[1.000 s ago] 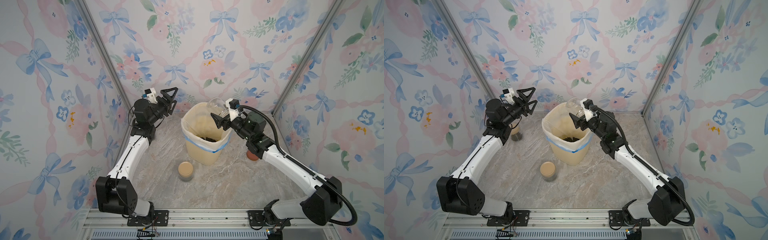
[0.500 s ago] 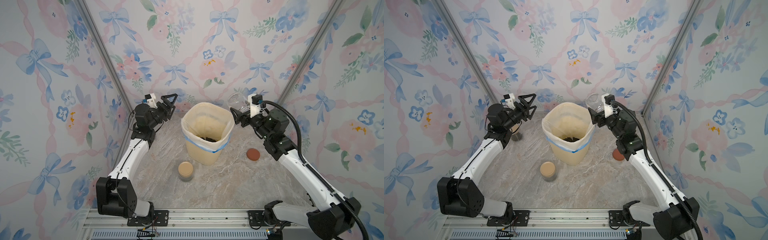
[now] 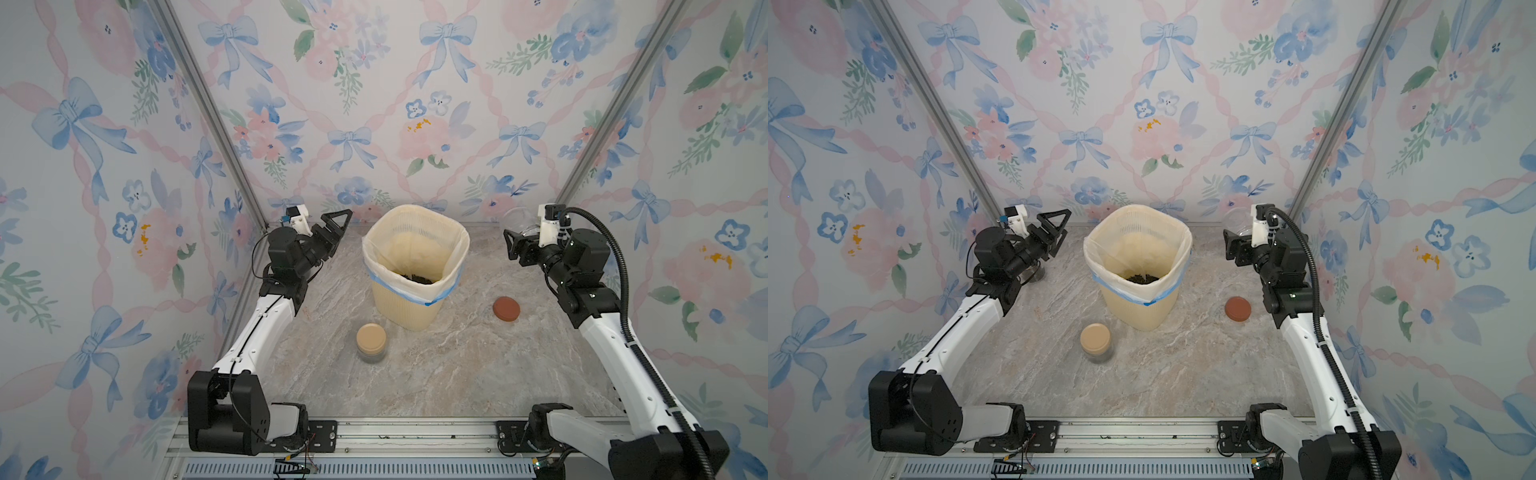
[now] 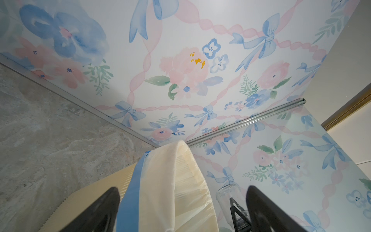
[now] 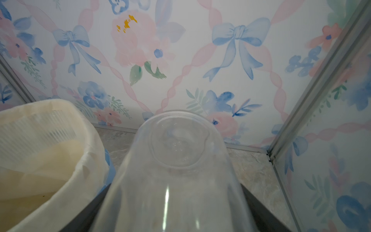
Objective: Empty moldy tea leaves from jars
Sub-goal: Place the jar at the center of the board.
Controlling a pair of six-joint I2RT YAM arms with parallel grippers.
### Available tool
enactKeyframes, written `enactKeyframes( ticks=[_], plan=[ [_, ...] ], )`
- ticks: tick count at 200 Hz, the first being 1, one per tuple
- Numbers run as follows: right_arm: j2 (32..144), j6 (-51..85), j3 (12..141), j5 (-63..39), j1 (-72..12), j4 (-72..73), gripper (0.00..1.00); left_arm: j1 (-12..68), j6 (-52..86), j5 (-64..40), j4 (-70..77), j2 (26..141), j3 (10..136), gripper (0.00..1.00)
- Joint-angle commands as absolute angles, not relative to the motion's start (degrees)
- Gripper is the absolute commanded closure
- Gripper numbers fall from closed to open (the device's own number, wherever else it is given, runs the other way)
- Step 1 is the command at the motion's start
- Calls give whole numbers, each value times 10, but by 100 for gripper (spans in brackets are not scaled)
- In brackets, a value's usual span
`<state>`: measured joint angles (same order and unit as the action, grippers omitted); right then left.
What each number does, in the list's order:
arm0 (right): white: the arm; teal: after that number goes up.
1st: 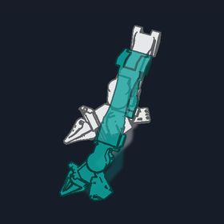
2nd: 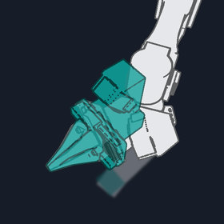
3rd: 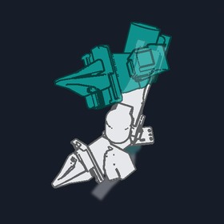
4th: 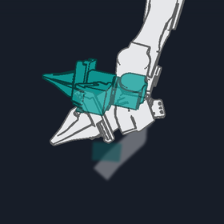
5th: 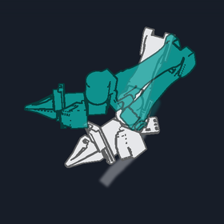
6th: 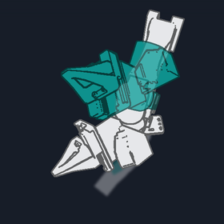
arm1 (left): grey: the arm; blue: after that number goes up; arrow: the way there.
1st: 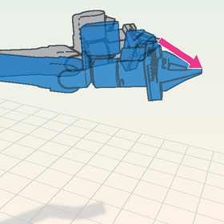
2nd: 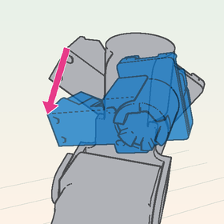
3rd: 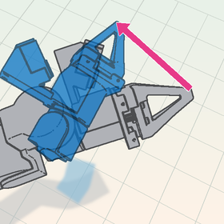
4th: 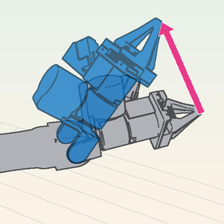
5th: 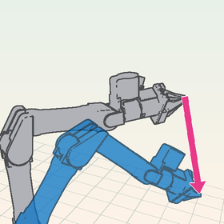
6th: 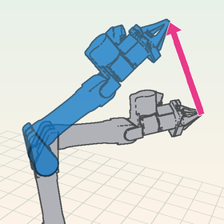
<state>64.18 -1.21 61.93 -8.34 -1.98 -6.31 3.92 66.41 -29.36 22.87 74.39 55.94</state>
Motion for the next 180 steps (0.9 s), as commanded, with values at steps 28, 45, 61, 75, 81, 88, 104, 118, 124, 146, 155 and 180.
enactKeyframes(
  ticks=[28,45,61,75,81,88,104,118,124,146,155,180],
  plan=[
    [666,4,617,-109,29,-112,46,21,576,-289,241,698,488,2],
    [694,4,629,-111,40,-139,47,18,562,-295,242,691,468,2],
    [726,3,647,-120,44,-168,47,15,551,-300,241,683,451,2],
    [759,3,676,-120,45,-200,47,11,546,-303,239,678,436,2],
    [774,2,690,-122,45,-214,46,10,544,-305,239,677,430,2],
    [791,3,708,-123,45,-231,46,8,542,-307,239,676,426,2],
    [834,9,751,-125,45,-272,46,6,539,-309,238,674,415,2],
    [871,16,790,-121,44,-309,46,3,540,-318,238,676,410,2],
    [887,20,805,-117,44,-324,46,3,541,-324,238,676,409,2],
    [941,30,856,-113,44,-373,46,0,531,-327,236,676,408,2],
    [965,33,877,-112,43,-391,45,-1,526,-325,233,677,407,2],
    [1022,38,939,-105,38,-436,44,-3,522,-331,231,690,407,2]
  ],
)
